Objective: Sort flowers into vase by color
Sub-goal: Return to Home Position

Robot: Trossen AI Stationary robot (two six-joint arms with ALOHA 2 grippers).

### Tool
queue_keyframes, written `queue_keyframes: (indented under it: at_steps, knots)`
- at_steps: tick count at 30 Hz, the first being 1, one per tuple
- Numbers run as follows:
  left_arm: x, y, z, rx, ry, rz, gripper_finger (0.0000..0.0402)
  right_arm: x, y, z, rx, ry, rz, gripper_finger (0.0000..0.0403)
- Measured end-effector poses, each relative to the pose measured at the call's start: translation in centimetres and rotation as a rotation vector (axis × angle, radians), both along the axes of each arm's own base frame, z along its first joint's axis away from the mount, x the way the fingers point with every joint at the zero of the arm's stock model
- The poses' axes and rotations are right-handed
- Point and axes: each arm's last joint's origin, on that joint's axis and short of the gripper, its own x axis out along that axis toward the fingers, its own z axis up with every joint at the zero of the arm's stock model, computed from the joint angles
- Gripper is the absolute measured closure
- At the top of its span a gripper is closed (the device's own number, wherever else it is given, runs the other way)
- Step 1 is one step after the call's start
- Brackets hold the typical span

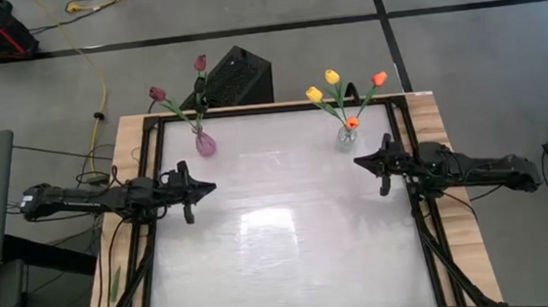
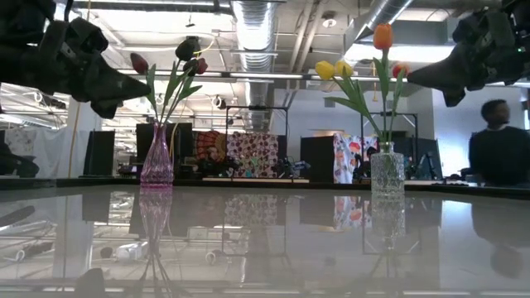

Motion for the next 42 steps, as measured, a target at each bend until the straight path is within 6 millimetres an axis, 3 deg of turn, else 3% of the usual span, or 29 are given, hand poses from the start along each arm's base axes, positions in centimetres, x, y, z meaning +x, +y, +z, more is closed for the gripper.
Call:
queue_keyframes:
  at_steps: [6, 23, 28, 38, 42]
  knots:
    - [-0.9, 0.0, -0.6, -0.056, 0.064, 0.013, 0.0391, -0.9, 0.1, -0.6, -0.003, 0.051, 0.001, 0.0377]
    - [-1.9, -0.2, 0.2, -0.05, -0.039, -0.072, 0.0391, -1.6, 0.1, -0.8, -0.021, 0.053, 0.002, 0.0376]
    - [-1.9, -0.2, 0.2, -0.05, -0.038, -0.078, 0.0391, -1.2, 0.2, -0.1, -0.07, -0.107, 0.016, 0.0376]
    - [-1.9, -0.3, 0.2, -0.056, -0.036, -0.113, 0.0391, -0.3, 0.4, -2.8, -0.035, -0.106, 0.129, 0.0376]
    - [-1.9, -0.3, 0.2, -0.056, -0.034, -0.112, 0.0391, -0.2, 0.4, -3.1, 0.003, -0.094, 0.144, 0.0376]
